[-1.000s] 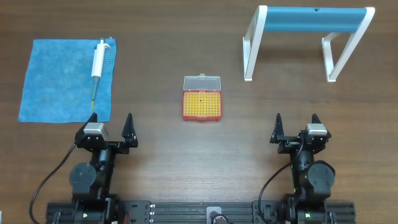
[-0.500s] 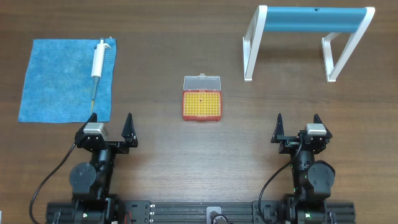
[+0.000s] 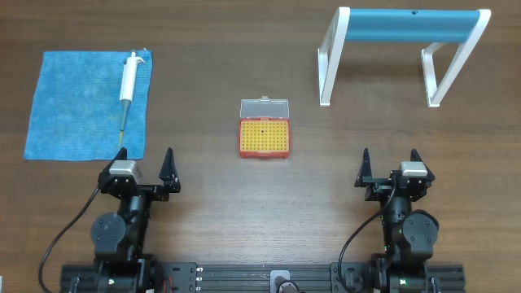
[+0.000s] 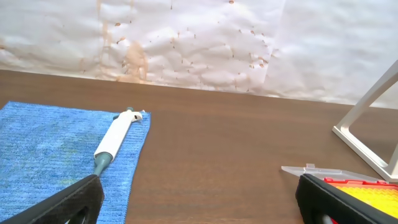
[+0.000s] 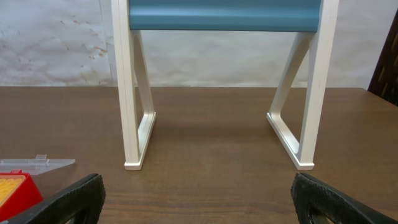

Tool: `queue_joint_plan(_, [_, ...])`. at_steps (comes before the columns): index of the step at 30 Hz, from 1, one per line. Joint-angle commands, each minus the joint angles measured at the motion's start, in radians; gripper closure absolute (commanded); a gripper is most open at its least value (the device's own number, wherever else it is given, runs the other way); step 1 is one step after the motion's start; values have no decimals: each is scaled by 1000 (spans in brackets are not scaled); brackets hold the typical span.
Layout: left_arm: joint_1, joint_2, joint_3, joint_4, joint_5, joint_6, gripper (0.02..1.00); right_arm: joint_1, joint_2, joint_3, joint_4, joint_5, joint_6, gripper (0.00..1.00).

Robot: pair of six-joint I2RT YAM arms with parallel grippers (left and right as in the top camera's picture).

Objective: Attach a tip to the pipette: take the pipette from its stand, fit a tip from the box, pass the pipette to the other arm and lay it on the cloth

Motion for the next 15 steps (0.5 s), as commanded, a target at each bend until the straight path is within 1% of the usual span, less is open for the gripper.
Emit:
queue_joint_plan(1, [-5, -8, -1, -9, -11, -9, 23, -3, -11, -4, -5, 13, -18, 27])
queue_joint_plan(15, [-5, -8, -1, -9, -11, -9, 23, -3, -11, -4, -5, 13, -18, 27])
